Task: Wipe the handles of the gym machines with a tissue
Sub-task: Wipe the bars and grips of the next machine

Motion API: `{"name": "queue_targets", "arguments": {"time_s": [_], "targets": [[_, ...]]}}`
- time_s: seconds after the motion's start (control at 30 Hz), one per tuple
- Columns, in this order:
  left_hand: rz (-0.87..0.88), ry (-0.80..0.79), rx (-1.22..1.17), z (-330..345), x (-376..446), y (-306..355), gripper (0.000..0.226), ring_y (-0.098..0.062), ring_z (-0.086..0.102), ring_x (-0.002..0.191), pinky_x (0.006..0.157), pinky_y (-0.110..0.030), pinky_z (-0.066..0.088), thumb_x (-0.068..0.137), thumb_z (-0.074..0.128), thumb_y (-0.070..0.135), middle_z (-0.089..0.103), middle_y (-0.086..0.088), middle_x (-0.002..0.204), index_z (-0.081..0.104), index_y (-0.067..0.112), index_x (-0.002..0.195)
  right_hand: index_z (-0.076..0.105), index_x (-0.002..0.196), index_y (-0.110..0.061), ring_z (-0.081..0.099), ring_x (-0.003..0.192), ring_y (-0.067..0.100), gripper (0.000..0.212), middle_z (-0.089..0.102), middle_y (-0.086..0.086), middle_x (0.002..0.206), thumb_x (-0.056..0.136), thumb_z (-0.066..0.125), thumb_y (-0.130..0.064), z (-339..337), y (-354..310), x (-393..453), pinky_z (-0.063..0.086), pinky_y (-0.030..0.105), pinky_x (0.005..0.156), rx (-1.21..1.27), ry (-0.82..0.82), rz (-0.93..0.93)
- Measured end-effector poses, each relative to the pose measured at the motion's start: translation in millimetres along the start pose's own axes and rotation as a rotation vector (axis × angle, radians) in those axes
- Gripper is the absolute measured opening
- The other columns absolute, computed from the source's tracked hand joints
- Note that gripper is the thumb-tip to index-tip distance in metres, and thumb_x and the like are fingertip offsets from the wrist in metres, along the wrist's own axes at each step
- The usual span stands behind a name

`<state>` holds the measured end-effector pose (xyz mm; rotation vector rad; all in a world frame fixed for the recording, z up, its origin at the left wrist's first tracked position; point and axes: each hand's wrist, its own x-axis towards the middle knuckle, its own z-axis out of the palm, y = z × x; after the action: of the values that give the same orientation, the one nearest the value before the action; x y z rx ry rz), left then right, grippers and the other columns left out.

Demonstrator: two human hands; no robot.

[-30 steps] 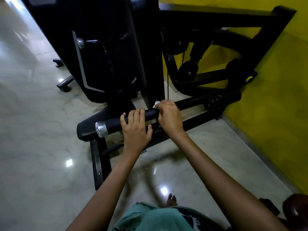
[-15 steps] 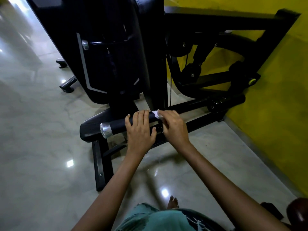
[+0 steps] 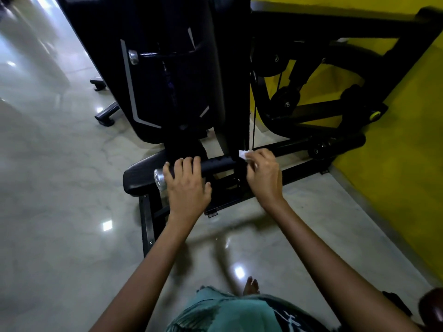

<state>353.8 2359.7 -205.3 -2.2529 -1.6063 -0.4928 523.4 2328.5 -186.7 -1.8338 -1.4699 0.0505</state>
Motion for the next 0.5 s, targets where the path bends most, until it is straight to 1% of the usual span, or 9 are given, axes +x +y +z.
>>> {"name": "queue_targets", "arguments": {"time_s": [0.07,0.13,0.17,0.2,0.27,0.33,0.37,0.43,0.5], "targets": [[-0.009,0.016,-0.010,1,0,1,0.063,-0.031,0.057,0.101,0.101,-0.051,0.035,0.062,0.076,0.036,0.061,-0.012,0.106,0.059,0.007,0.116,0.069,0.101,-0.001,0.058,0.092,0.025,0.021,0.062,0.013,0.098,0.082,0.062,0.003,5,-10,8,0.050,0.029,0.078,-0.011,0.014,0.005],[-0.025,0.040,-0.028,3,0,3,0.060,-0.031,0.056,0.099,0.101,-0.050,0.030,0.063,0.074,0.034,0.061,-0.012,0.105,0.059,0.007,0.115,0.069,0.102,-0.004,0.057,0.091,0.024,0.023,0.063,0.011,0.095,0.081,0.062,0.003,12,-25,4,0.044,0.022,0.074,-0.024,0.002,-0.076],[-0.028,0.052,-0.037,4,0,4,0.058,-0.031,0.056,0.098,0.101,-0.049,0.029,0.064,0.073,0.032,0.061,-0.012,0.104,0.059,0.006,0.114,0.070,0.101,-0.005,0.058,0.089,0.024,0.025,0.064,0.010,0.093,0.080,0.062,0.004,16,-28,-2,0.043,0.021,0.071,-0.023,-0.015,-0.131],[-0.028,0.061,-0.044,5,0,3,0.057,-0.031,0.056,0.098,0.100,-0.048,0.030,0.065,0.072,0.032,0.061,-0.013,0.105,0.059,0.006,0.114,0.070,0.100,-0.005,0.059,0.087,0.024,0.026,0.064,0.009,0.091,0.078,0.062,0.006,17,-28,-9,0.045,0.021,0.068,-0.017,-0.024,-0.185],[-0.025,0.066,-0.056,6,-1,3,0.056,-0.031,0.055,0.100,0.100,-0.048,0.032,0.067,0.070,0.032,0.061,-0.013,0.106,0.058,0.007,0.115,0.070,0.096,-0.005,0.060,0.085,0.024,0.025,0.065,0.008,0.090,0.077,0.056,0.004,14,-19,-19,0.051,0.024,0.065,-0.011,0.009,-0.258],[-0.021,0.075,-0.059,6,-1,2,0.055,-0.030,0.055,0.100,0.100,-0.046,0.030,0.069,0.067,0.033,0.061,-0.012,0.106,0.058,0.007,0.116,0.070,0.093,-0.004,0.061,0.083,0.025,0.023,0.065,0.008,0.090,0.078,0.053,0.001,10,-7,-19,0.052,0.025,0.063,-0.039,0.063,-0.246],[-0.017,0.082,-0.059,7,-1,2,0.054,-0.030,0.054,0.100,0.100,-0.046,0.029,0.069,0.064,0.034,0.061,-0.012,0.106,0.058,0.007,0.116,0.070,0.093,-0.003,0.062,0.082,0.025,0.021,0.065,0.009,0.089,0.078,0.057,0.004,9,-3,-15,0.052,0.025,0.063,-0.055,0.079,-0.218],[-0.018,0.095,-0.061,7,-1,2,0.054,-0.030,0.054,0.100,0.100,-0.045,0.028,0.070,0.061,0.035,0.061,-0.012,0.106,0.058,0.007,0.116,0.070,0.094,-0.001,0.061,0.082,0.026,0.020,0.065,0.011,0.089,0.077,0.065,0.007,9,-5,-5,0.054,0.028,0.062,-0.085,0.064,-0.160],[-0.021,0.106,-0.066,8,-1,2,0.053,-0.030,0.054,0.100,0.100,-0.045,0.028,0.070,0.059,0.034,0.061,-0.012,0.106,0.058,0.007,0.116,0.071,0.095,-0.002,0.060,0.083,0.026,0.020,0.065,0.011,0.089,0.077,0.065,0.006,14,-16,1,0.054,0.030,0.064,-0.091,0.035,-0.151]]}}
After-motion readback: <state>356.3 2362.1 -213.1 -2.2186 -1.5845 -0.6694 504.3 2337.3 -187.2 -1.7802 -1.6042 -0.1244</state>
